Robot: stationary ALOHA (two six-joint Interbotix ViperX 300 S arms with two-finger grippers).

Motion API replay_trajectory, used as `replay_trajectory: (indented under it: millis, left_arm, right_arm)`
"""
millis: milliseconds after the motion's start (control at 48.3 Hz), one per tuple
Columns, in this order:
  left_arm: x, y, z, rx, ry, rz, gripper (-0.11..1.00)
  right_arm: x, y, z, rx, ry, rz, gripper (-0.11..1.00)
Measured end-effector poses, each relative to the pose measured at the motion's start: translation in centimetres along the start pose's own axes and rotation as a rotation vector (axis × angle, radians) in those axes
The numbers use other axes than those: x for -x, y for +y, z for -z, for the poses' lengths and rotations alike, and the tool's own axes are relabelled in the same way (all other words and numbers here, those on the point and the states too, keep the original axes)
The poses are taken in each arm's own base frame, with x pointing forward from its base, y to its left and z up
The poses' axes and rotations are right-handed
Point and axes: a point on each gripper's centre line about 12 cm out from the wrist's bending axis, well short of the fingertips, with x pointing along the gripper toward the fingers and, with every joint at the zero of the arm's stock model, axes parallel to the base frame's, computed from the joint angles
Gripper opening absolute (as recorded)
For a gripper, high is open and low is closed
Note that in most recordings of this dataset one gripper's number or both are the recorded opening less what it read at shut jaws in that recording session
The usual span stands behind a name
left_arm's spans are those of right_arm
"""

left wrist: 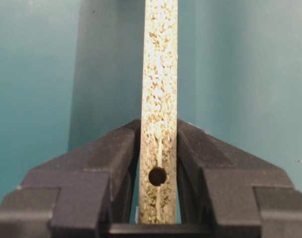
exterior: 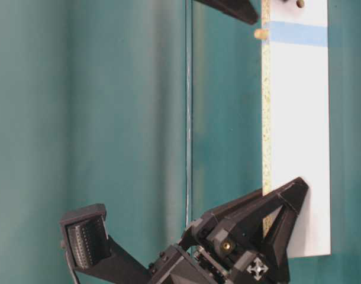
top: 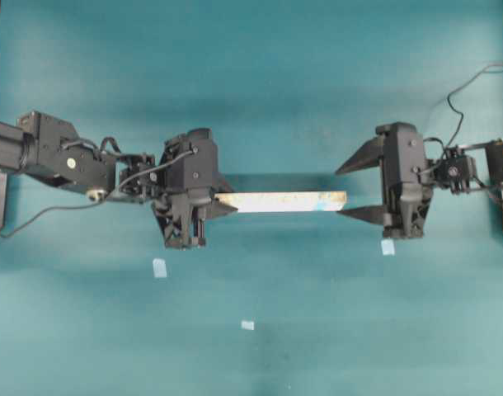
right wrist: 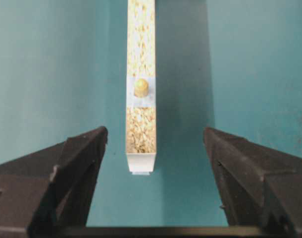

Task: Insert the rod into the hole on the wooden board.
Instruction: 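Open the right gripper and withdraw it to the right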

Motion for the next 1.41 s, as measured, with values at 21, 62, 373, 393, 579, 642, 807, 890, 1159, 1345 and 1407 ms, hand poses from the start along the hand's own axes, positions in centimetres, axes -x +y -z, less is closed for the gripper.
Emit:
replay_trajectory:
  millis: [21,62,373,393,579,642,807,890,1159,1345,1407]
  left_arm:
    - [0.0,0.0,-0.1,0.0,-0.002,0.0,0.32]
    - [0.0,0.0,0.0,0.0,0.002,0.0,0.32]
    - [0.1,0.1,0.9,-0.001,0.058,-0.001,0.77]
    - [0.1,0.1,1.0,0.001,0.064,-0.002,0.82]
    - [0.1,0.2,1.3,0.001,0.086,-0.005,0.98]
    - [0.1,0.2,1.2,-0.002,0.084,-0.004,0.97]
    - [0.1,0.4,1.3,-0.02,0.087,-0.006,0.97]
    - [0.2,0.5,0.9,-0.027,0.076,-0.007,0.97]
    - [2.2,0.7,-1.3,-0.059,0.018,-0.01,0.97]
    - [3.3,0.7,-1.9,-0.071,0.014,-0.008,0.97]
    - [3.8,0.7,-2.0,-0.07,0.007,-0.009,0.97]
  right_arm:
    - [0.1,0.0,-0.1,0.0,-0.003,0.0,0.85]
    - [0.2,0.0,-0.2,0.001,-0.005,0.001,0.85]
    - [1.0,0.1,-0.8,0.005,-0.006,0.009,0.85]
    - [1.0,0.1,-0.9,0.005,-0.006,0.009,0.85]
    - [1.1,0.1,-1.1,0.005,-0.013,0.009,0.85]
    - [1.1,0.1,-1.0,0.005,-0.01,0.009,0.85]
    - [1.1,0.1,-0.9,0.005,-0.001,0.012,0.85]
    - [1.2,0.1,-1.0,0.004,-0.007,0.011,0.85]
    - [2.5,0.3,-2.4,0.009,-0.054,0.011,0.84]
    - [3.9,0.2,-2.4,0.012,-0.032,0.027,0.83]
    - [4.4,0.2,-2.5,0.013,-0.033,0.031,0.83]
